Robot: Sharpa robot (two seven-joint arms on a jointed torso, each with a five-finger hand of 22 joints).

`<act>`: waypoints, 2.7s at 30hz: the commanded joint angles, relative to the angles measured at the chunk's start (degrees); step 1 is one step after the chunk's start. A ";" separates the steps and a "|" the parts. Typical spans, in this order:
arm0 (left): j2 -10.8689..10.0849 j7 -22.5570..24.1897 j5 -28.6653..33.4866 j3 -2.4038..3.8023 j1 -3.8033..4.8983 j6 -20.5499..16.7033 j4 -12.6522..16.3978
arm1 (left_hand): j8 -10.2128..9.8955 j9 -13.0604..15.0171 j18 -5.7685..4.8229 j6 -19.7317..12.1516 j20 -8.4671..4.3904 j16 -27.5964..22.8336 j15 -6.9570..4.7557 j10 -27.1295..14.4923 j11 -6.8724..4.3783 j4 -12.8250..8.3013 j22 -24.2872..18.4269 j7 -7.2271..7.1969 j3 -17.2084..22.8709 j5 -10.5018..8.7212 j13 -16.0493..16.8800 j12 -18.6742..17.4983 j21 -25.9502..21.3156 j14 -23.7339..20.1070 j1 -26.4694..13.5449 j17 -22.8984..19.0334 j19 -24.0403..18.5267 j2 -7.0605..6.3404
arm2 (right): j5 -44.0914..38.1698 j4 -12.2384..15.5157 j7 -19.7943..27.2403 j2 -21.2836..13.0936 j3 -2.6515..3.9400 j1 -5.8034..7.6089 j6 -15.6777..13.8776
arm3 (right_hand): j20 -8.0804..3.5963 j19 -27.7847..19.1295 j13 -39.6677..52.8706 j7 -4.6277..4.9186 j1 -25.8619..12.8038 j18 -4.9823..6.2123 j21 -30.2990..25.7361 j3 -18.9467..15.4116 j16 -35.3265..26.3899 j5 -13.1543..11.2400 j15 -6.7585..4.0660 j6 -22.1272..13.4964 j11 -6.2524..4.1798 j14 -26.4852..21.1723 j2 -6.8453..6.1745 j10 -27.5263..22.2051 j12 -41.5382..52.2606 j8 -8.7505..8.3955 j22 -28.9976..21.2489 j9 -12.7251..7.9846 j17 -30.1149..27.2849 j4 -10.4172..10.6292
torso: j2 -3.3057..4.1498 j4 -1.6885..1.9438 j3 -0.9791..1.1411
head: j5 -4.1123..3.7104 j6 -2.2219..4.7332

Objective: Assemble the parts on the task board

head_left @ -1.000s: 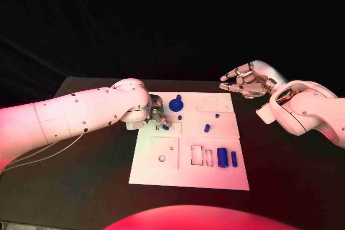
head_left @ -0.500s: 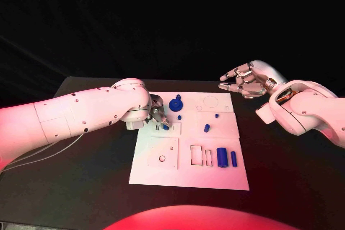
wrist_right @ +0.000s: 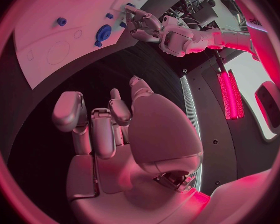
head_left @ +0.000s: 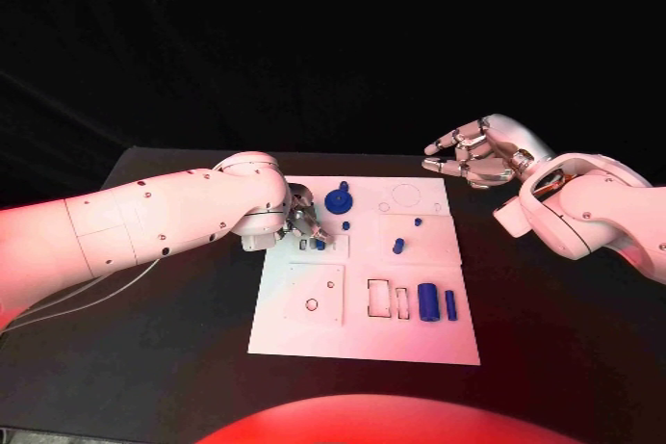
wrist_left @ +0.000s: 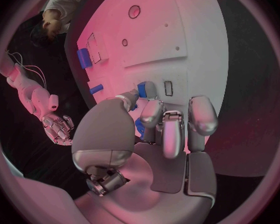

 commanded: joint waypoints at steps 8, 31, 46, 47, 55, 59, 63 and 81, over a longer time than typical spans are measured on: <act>-0.03 -1.63 -0.52 -0.03 -0.07 0.27 0.03 | 0.48 0.24 -0.58 0.67 -0.15 0.36 -0.46 0.74 0.04 1.74 0.80 0.02 -4.24 0.20 0.13 0.35 0.49 5.25 -0.83 12.00 0.82 0.93 | -0.26 0.11 0.50 -0.25 0.02 0.01 -0.08 | -0.21 -0.34 -0.14 0.08 -1.01 1.11 -0.39 -0.47 -0.41 0.23 -0.35 -0.50 -0.03 2.73 -0.04 -0.06 -0.24 0.28 -0.14 -0.11 1.59 0.17 | -0.03 -0.01 0.01 | 0.03 0.03; -3.46 -1.45 0.87 2.24 0.36 -3.66 3.79 | -0.27 0.18 -0.26 -0.75 -0.18 0.21 -0.32 -1.30 0.41 2.28 -0.73 0.49 -16.89 0.28 -4.00 -3.60 -0.37 5.18 -2.31 11.83 -0.13 1.48 | -0.13 -0.46 0.61 -0.25 0.02 0.01 -0.23 | -0.20 -0.31 -0.16 0.08 -1.28 1.11 -0.45 -0.62 -0.42 0.12 -0.34 -0.55 -0.03 2.75 -0.04 -0.05 -0.23 0.34 -0.14 -0.12 1.62 0.30 | -0.12 0.04 0.03 | 0.42 1.10; -5.56 -1.22 1.10 3.33 4.67 -0.04 0.04 | -5.67 -3.63 0.93 -9.06 1.97 -1.55 2.46 -11.59 3.88 2.28 -7.70 4.52 -20.54 0.34 -18.37 -17.60 -4.41 4.22 4.35 9.61 -4.67 3.67 | -0.11 -0.80 0.56 -0.22 0.02 0.00 -0.15 | -0.20 -0.28 -0.13 0.07 -1.42 1.10 -0.47 -0.71 -0.43 0.06 -0.34 -0.59 -0.03 2.75 -0.03 -0.01 -0.18 0.38 -0.13 -0.12 1.62 0.36 | 0.02 0.00 0.00 | 0.89 1.73; -5.44 -1.18 0.86 3.35 4.82 -0.05 -0.43 | -5.71 -3.80 0.94 -8.99 2.05 -1.51 2.50 -11.57 3.92 2.32 -7.65 4.54 -20.73 0.33 -18.38 -17.51 -4.39 4.23 4.26 9.65 -4.62 3.67 | -0.11 -0.81 0.56 -0.20 0.02 0.00 -0.14 | -0.20 -0.26 -0.13 0.07 -1.42 1.10 -0.44 -0.71 -0.45 0.07 -0.34 -0.60 -0.03 2.75 -0.02 -0.01 -0.17 0.39 -0.11 -0.12 1.60 0.36 | 0.04 0.00 0.00 | 0.87 1.76; -3.94 -0.54 -0.04 3.33 5.26 0.04 -4.06 | -5.64 -4.91 0.86 -8.13 2.42 -1.26 2.60 -10.96 3.92 2.46 -6.62 4.47 -22.26 0.34 -17.93 -16.26 -3.89 4.36 3.00 9.95 -3.90 4.06 | -0.10 -0.88 0.61 -0.03 0.02 0.00 -0.15 | -0.20 -0.25 -0.10 0.07 -1.41 1.09 -0.43 -0.71 -0.43 0.10 -0.34 -0.61 -0.04 2.76 0.00 0.01 -0.15 0.40 -0.10 -0.13 1.64 0.35 | 0.04 0.11 0.00 | 0.94 1.69; -2.70 -0.30 -0.15 3.10 5.24 0.60 -6.03 | -5.54 -5.06 0.80 -7.92 2.44 -1.25 2.58 -10.77 3.88 2.44 -6.30 4.42 -22.55 0.34 -17.69 -15.88 -3.72 4.36 2.87 9.95 -3.69 4.05 | -0.10 -0.85 0.65 0.01 0.02 -0.01 -0.13 | -0.20 -0.25 -0.10 0.07 -1.41 1.09 -0.43 -0.71 -0.43 0.10 -0.34 -0.61 -0.04 2.76 0.00 0.01 -0.15 0.40 -0.10 -0.13 1.64 0.35 | 0.06 -0.01 -0.03 | 1.10 1.65; -1.39 -0.07 -0.18 2.72 4.92 1.39 -7.84 | -5.49 -5.11 0.81 -7.84 2.44 -1.31 2.57 -10.76 3.86 2.44 -6.32 4.39 -22.66 0.34 -17.72 -15.85 -3.73 4.33 2.81 9.87 -3.70 4.05 | -0.10 -0.80 0.69 0.03 0.02 -0.01 -0.07 | -0.20 -0.25 -0.10 0.07 -1.41 1.09 -0.43 -0.71 -0.43 0.10 -0.34 -0.61 -0.04 2.76 0.00 0.01 -0.15 0.40 -0.10 -0.13 1.64 0.35 | 0.05 -0.06 0.00 | 1.25 1.55; 1.83 0.82 -0.99 2.30 3.80 3.94 -12.46 | -5.49 -5.26 0.87 -7.81 2.44 -1.52 2.57 -10.89 3.86 2.46 -6.55 4.40 -22.89 0.34 -17.99 -16.00 -3.83 4.23 2.64 9.60 -3.83 4.13 | -0.10 -0.73 0.84 0.02 0.02 -0.01 -0.04 | -0.20 -0.28 -0.15 0.06 -1.39 1.11 -0.51 -0.70 -0.47 0.16 -0.35 -0.62 -0.05 2.75 0.03 -0.02 -0.18 0.41 -0.15 -0.13 1.59 0.33 | 0.18 0.00 -0.12 | 1.18 1.52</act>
